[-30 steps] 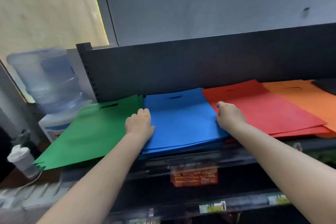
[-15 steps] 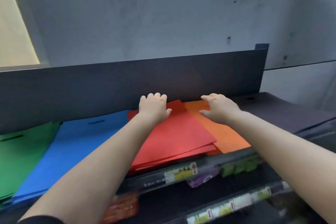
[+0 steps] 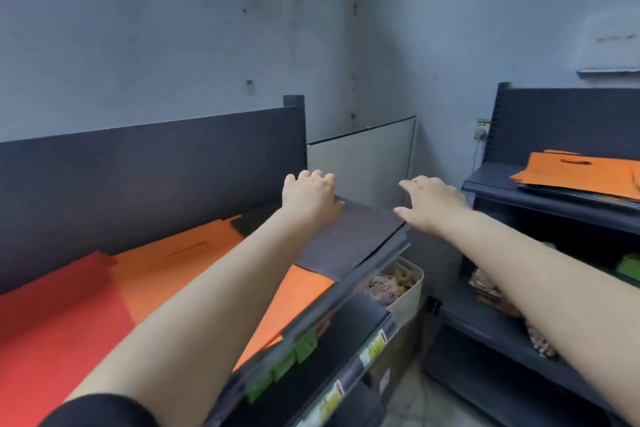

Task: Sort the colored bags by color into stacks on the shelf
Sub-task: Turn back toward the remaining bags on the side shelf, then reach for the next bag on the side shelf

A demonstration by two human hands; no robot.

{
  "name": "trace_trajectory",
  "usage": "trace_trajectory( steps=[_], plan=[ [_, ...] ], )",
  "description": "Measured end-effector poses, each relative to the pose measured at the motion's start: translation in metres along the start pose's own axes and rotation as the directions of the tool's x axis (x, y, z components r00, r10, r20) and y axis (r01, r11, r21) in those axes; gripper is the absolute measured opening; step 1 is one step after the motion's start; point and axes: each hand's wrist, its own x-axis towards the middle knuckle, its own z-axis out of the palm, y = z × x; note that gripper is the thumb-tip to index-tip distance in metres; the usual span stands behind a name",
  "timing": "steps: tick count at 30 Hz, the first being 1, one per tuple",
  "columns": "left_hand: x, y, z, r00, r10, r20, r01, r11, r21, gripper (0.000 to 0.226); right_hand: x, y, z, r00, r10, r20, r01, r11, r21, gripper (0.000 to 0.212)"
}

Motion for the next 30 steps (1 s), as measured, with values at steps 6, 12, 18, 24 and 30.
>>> trace_trajectory(
  steps=[6, 12, 18, 24, 30],
  plan=[
    [0.112, 0.084, 0.011, 0.981, 0.194, -0.023, -0.195, 0.979, -0.058, 0.048, 0.041, 0.101, 0.008, 0.978, 0.207, 0.007, -0.206, 0.977, -0.054, 0.052],
    [0.195, 0.172, 0.022, 0.936, 0.349, -0.048, -0.352, 0.929, -0.114, 0.048, 0.063, 0.194, 0.02, 0.919, 0.394, -0.01, -0.394, 0.918, -0.055, 0.051],
    [0.246, 0.266, 0.045, 0.895, 0.442, -0.057, -0.445, 0.88, -0.169, 0.046, 0.072, 0.282, 0.044, 0.869, 0.495, 0.002, -0.492, 0.865, -0.1, 0.049],
    [0.296, 0.351, 0.077, 0.89, 0.456, -0.017, -0.453, 0.878, -0.158, 0.045, 0.087, 0.384, 0.064, 0.85, 0.527, -0.014, -0.525, 0.843, -0.116, 0.049],
    [0.336, 0.433, 0.111, 0.884, 0.466, 0.023, -0.451, 0.866, -0.217, 0.045, 0.102, 0.471, 0.09, 0.839, 0.544, -0.001, -0.54, 0.834, -0.109, 0.048]
  ],
)
